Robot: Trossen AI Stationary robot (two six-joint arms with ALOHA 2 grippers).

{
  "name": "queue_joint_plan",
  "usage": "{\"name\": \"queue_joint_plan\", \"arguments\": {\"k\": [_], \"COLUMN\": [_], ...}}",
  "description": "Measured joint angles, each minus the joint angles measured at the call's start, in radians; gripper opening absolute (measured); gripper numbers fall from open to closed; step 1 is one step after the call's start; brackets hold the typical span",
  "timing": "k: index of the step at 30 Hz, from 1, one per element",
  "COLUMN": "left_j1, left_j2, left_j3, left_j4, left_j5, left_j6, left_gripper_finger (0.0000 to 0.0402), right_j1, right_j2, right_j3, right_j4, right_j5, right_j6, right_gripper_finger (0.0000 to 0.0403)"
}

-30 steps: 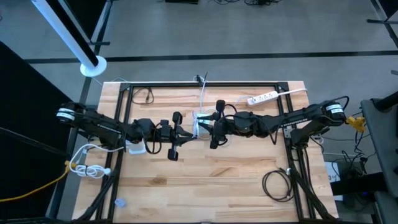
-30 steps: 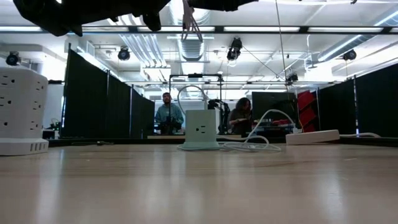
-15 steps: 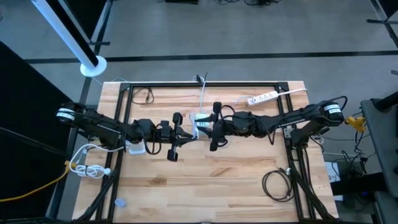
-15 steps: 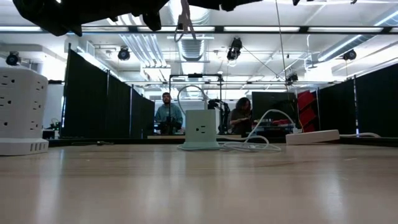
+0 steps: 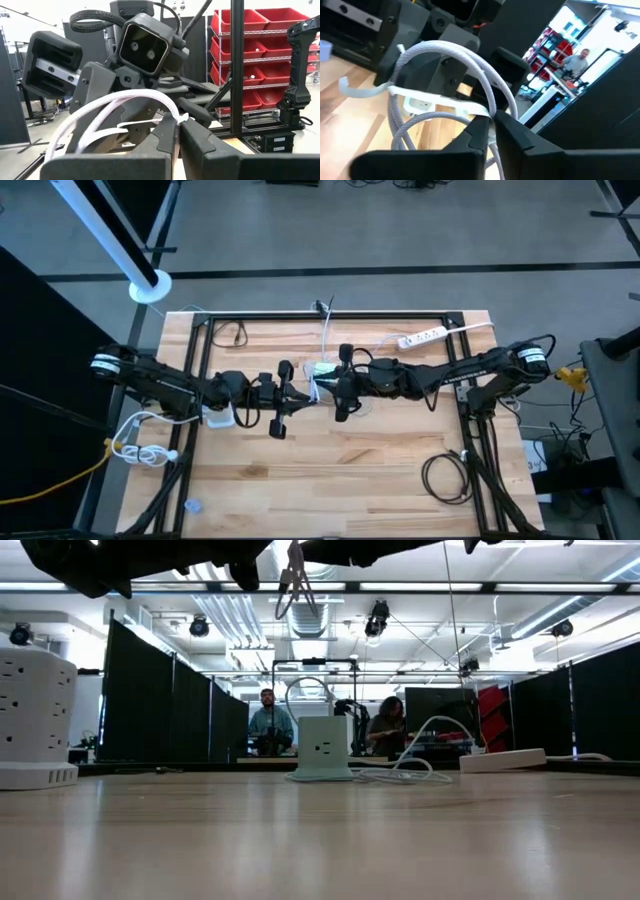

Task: Insert USB
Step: Insert the white charger cable into the middle left white outlet extension

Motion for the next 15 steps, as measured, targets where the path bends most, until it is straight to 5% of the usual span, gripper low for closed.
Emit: {"name": "queue_joint_plan", "arguments": {"k": [15], "left_j1": [0.0], "left_j2": [-0.13], "left_j3": [-0.001], "left_j4": [-0.25], "left_j5": [-0.14], "left_j6": [-0.071], "left_gripper_finger": [0.0011], "right_j1": [0.069], "right_j2": [-0.154], "right_j3": [0.045], "right_j4": [-0.189], "right_j5": [0.008], "right_j6": [0.004], "right_gripper_finger": [0.0]}}
